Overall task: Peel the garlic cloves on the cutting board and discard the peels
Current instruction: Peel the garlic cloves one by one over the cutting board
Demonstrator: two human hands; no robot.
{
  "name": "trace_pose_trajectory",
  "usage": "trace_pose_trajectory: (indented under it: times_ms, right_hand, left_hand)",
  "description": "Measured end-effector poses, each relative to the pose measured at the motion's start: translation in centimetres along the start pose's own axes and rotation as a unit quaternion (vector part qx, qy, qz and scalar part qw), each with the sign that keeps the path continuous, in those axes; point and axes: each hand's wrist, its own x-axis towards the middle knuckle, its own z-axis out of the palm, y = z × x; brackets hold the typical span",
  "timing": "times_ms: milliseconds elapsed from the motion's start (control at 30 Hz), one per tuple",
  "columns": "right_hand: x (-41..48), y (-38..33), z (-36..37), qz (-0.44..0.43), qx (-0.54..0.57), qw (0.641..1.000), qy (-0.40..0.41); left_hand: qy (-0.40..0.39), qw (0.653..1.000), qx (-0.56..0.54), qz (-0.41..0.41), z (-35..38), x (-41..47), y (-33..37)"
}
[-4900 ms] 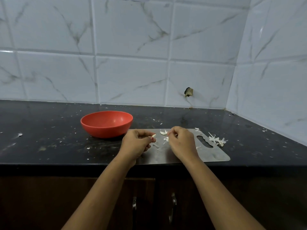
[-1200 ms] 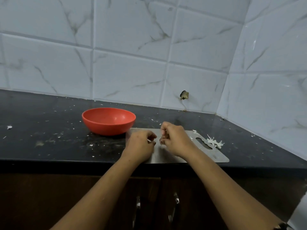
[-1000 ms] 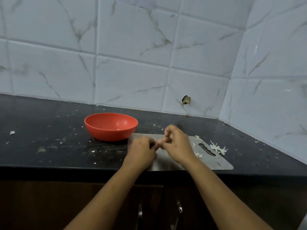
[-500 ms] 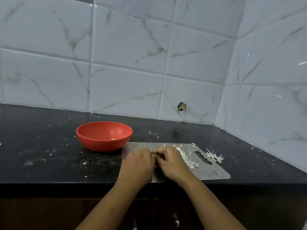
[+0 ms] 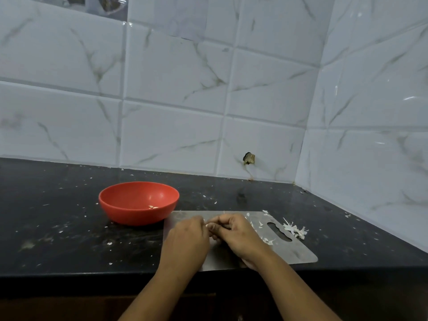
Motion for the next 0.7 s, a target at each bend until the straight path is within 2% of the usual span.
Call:
trace_pose_trajectory:
  times_ms: [167, 333, 500, 700]
  right_hand:
    - [0.0, 0.1, -0.2, 0.014, 0.076, 0.997, 0.03]
    - [0.0, 0.3, -0.6, 0.013, 0.159, 0.984, 0.077]
    - [0.0, 0.5, -0.8, 0.005, 0.167, 0.981, 0.104]
    - [0.2, 0.6, -0.7, -0.003, 0.151, 0.98, 0.132]
  left_hand:
    - [0.007, 0.994, -0.11, -0.003, -0.2, 0.0, -0.1]
    - [-0.007, 0.993, -0.118, 0.018, 0.4, 0.6, -0.4]
    - [0.011, 0.991, -0.122, 0.055, 0.6, 1.5, 0.2]
    - [-0.015, 0.983, -0.168, 0.07, 2.1, 2.2, 0.3]
